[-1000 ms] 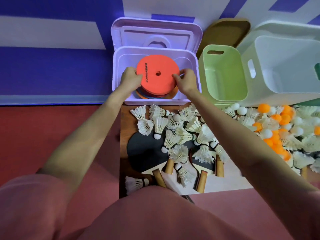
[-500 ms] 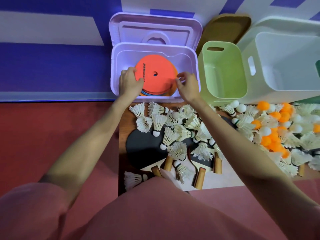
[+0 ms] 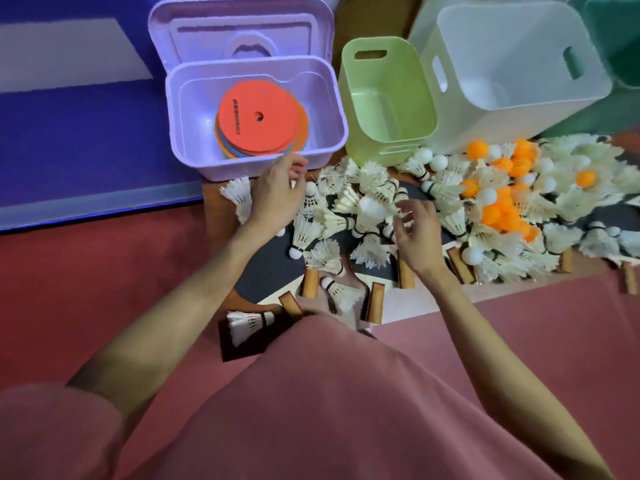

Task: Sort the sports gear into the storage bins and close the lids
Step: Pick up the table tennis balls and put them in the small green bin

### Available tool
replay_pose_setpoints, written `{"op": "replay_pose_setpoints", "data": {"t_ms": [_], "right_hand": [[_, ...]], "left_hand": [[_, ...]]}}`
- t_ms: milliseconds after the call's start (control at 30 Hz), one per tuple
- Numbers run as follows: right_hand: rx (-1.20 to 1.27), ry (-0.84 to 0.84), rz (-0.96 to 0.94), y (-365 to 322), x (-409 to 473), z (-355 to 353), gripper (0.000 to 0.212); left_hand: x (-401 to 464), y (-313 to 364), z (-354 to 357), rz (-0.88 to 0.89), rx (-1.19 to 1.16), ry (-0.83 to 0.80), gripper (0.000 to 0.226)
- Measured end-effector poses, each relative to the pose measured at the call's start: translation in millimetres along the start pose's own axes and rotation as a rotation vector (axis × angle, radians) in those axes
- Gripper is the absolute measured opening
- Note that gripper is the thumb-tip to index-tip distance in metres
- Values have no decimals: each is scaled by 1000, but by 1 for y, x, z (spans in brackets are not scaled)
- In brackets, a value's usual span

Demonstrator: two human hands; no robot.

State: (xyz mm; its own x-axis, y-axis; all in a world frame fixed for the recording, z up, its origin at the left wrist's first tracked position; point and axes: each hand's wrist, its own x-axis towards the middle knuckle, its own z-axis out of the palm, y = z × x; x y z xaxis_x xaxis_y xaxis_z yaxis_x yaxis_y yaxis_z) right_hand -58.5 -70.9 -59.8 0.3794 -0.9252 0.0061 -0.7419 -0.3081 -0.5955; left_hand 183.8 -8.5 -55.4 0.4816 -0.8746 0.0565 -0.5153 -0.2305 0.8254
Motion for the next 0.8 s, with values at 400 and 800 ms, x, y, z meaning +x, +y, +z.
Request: {"op": "replay_pose_setpoints", "data": {"t_ms": [400,800], "right_hand": [[-72,78,92,159,-8,-89,29],[-131,-93,88,256,42,-139,43]], "left_hand": [[-33,101,157,149,101,-305,22],[-36,172,293,125,356,-505,23]]}}
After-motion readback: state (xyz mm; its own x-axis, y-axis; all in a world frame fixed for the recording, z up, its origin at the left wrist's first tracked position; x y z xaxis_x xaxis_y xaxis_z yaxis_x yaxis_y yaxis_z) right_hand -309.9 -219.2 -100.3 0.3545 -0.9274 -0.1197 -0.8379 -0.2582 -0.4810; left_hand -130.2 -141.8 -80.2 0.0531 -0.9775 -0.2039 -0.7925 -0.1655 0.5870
